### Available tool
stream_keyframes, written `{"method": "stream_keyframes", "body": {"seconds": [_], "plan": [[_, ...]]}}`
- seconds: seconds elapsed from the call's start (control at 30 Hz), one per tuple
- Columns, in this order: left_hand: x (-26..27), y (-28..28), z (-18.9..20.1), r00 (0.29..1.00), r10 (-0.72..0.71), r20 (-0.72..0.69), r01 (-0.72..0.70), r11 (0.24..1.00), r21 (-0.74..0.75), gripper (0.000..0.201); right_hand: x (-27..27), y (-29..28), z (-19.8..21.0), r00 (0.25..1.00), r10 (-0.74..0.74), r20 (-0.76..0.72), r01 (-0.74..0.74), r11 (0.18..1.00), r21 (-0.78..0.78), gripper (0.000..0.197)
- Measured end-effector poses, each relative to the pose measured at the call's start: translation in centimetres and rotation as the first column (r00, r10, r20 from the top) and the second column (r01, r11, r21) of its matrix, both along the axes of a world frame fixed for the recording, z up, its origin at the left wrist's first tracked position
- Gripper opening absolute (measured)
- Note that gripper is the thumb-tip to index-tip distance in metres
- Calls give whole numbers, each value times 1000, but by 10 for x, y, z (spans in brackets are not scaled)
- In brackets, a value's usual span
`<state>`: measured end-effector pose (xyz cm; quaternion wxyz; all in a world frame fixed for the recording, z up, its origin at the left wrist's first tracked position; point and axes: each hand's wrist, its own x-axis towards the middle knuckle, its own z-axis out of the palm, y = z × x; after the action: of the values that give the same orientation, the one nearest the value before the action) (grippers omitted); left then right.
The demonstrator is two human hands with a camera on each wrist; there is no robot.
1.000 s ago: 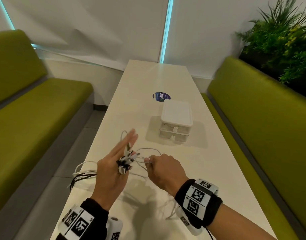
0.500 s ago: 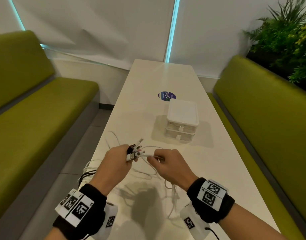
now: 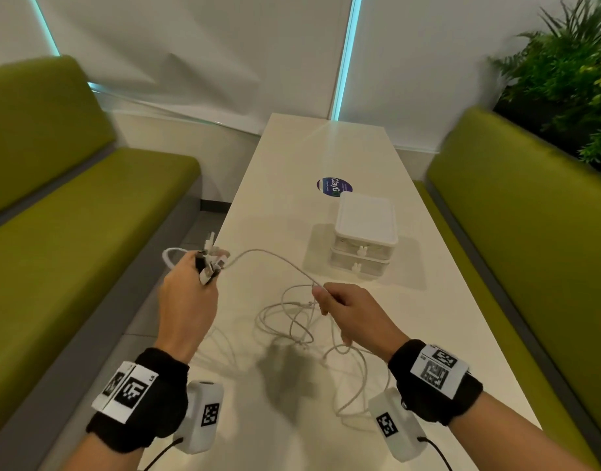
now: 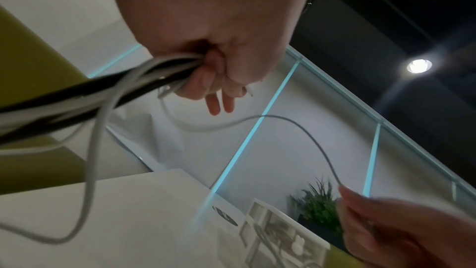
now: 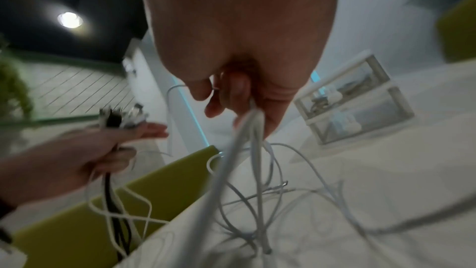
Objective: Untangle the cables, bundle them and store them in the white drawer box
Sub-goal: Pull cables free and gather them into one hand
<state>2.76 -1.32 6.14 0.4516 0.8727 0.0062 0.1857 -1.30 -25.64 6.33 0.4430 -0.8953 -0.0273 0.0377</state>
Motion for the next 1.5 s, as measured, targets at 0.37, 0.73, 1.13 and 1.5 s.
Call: {"method": "stream_keyframes", "body": {"seconds": [0.37, 0.73, 1.13, 1.5], "plan": [[-34, -43, -16, 839, -513, 183, 507, 858, 85, 71, 0, 21, -5, 989, 144, 22, -104, 800, -591, 48], [-36, -50, -21, 859, -506, 81, 500, 862, 85, 71, -4, 35, 1, 950, 310, 26, -219, 725, -653, 40], [-16, -19, 2, 947, -246, 207, 288, 934, -210, 31, 13, 18, 2, 975, 219, 37, -207, 957, -204, 54], [-4, 5, 16, 973, 26, 229, 104, 838, -536, 16, 28, 1, 2, 977, 122, 172, -38, 905, -425, 57]]}}
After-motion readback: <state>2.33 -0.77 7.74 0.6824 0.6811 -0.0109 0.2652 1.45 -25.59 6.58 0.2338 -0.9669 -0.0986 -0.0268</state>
